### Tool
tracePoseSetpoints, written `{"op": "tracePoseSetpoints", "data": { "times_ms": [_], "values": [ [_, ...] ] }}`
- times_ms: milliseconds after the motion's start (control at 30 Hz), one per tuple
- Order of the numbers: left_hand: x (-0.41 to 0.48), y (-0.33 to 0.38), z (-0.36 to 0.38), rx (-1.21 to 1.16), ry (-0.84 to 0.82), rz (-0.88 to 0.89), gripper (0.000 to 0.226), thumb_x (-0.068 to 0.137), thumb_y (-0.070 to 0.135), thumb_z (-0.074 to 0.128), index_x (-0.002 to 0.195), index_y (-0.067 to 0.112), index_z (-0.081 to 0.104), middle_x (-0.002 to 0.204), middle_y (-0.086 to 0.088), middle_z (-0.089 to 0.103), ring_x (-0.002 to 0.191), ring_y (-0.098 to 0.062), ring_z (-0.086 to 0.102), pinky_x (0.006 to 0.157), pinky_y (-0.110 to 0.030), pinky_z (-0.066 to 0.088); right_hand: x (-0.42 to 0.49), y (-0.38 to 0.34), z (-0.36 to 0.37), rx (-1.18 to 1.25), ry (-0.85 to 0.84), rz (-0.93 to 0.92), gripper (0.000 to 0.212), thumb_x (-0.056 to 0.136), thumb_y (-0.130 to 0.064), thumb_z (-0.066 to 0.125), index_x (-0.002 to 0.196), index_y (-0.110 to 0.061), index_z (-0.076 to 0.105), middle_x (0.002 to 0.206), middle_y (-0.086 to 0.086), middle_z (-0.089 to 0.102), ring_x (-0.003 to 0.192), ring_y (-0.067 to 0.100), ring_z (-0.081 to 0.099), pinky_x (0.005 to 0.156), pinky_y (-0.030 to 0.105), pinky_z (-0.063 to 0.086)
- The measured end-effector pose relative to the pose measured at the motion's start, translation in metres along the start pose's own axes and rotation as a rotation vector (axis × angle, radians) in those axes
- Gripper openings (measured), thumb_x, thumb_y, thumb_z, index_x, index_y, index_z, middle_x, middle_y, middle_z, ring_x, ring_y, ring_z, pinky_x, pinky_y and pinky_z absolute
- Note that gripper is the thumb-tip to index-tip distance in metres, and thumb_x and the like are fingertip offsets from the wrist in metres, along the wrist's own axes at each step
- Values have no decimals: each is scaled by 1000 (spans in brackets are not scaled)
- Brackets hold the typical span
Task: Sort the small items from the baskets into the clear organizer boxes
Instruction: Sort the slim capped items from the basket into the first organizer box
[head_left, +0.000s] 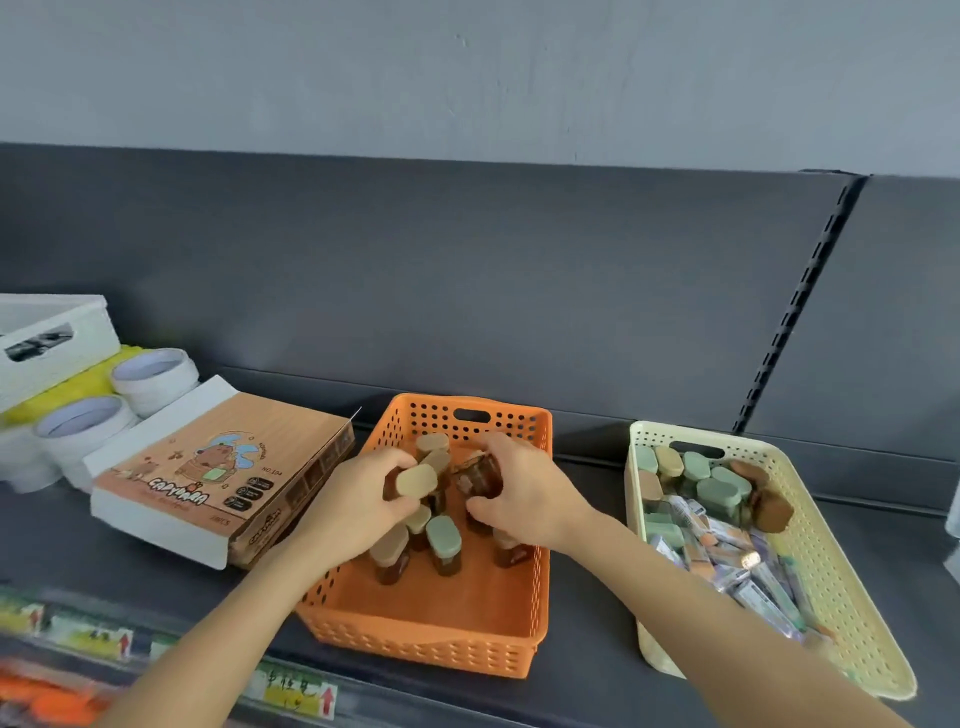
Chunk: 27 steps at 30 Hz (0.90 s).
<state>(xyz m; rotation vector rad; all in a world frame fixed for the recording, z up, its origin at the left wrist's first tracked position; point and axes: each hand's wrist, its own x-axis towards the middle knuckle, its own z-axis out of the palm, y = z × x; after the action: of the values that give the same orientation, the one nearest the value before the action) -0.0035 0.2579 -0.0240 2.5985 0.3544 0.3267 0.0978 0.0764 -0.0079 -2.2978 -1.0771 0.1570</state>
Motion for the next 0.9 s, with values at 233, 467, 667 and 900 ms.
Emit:
{"op": "tracePoseSetpoints", "data": {
  "times_ms": [233,467,667,900],
  "values": [
    [-4,-5,7,26,-7,-9,43,80,23,72,120,30,55,117,14,59,104,-2,55,80,-12,40,3,-1,24,-398,-96,-104,61,83,-20,64,138,-16,36,135,8,43,120,30,45,97,40,46],
    [-1,2,11,8,-22,-4,53,81,33,70,130,30,50,131,12,52,117,-5,50,94,-22,44,3,5,18,-419,-115,-85,54,82,-21,66,130,-15,41,126,8,45,113,30,48,91,42,50],
    [-1,15,14,6,8,2,51,82,33,71,129,31,51,133,13,51,118,-5,49,93,-21,43,-3,12,4,-344,-100,-64,62,80,-24,68,134,-17,38,126,7,49,110,27,53,86,39,54],
    [10,62,20,-79,21,107,59,79,29,73,132,30,49,133,13,50,123,-6,46,104,-30,40,-26,34,-48,-241,78,-27,62,84,-23,64,139,-17,37,136,6,48,123,23,48,97,35,46]
  ]
}}
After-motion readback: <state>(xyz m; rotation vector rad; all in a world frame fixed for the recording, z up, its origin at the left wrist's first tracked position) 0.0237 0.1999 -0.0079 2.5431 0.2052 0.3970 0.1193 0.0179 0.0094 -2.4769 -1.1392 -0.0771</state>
